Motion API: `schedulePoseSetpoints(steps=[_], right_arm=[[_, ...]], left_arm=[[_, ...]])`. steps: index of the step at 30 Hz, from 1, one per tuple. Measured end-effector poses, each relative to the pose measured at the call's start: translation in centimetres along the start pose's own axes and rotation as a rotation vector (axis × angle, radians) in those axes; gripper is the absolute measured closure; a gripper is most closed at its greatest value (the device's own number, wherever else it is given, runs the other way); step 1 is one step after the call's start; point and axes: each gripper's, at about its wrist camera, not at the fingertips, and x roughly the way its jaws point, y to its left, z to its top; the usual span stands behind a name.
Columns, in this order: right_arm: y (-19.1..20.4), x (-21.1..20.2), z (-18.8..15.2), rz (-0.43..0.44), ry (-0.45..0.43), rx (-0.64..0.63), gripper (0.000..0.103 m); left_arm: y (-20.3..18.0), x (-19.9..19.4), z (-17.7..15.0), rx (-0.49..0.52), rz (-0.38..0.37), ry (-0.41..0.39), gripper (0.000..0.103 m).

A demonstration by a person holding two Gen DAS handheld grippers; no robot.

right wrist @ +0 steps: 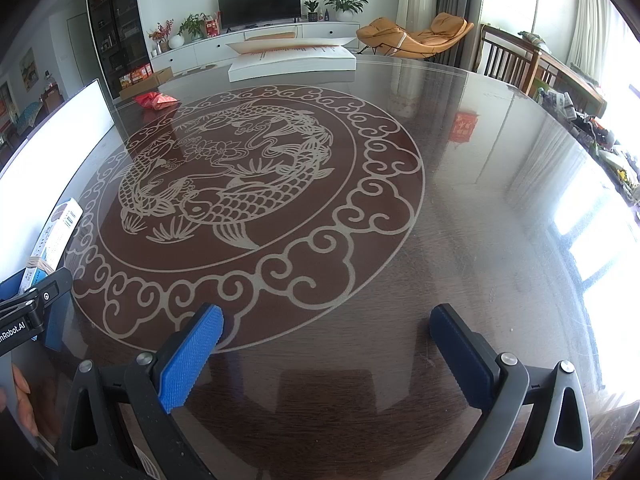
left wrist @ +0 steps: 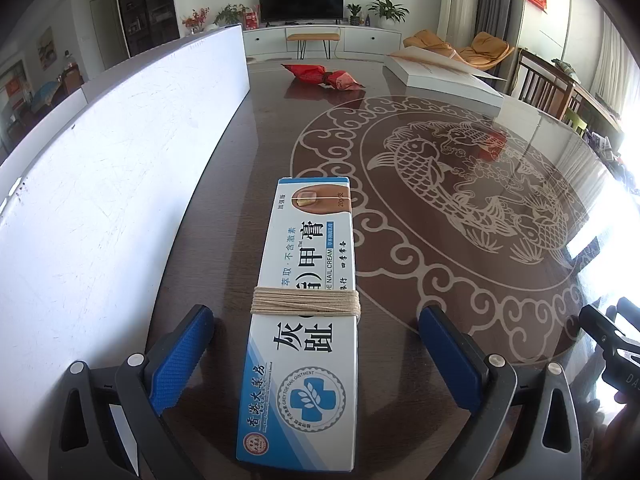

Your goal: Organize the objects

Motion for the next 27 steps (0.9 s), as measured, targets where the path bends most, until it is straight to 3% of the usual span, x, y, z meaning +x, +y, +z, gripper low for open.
schedulePoseSetpoints(steps=[18, 22, 27], right_arm=[[0.1, 0.1, 0.2, 0.012, 0.003, -0.022, 0.0], [1.5, 2.1, 3.6, 0.131, 0.028, -0.135, 0.0], [7.0, 5.8, 12.3, 0.254, 0.014, -0.289, 0.0]], left_arm=[[0.0, 0.0, 0.0, 0.0, 0.0, 0.0, 0.0], [0.0, 0.0, 0.0, 0.0, 0.0, 0.0, 0.0], [0.0, 0.0, 0.0, 0.0, -0.001, 0.0, 0.0]])
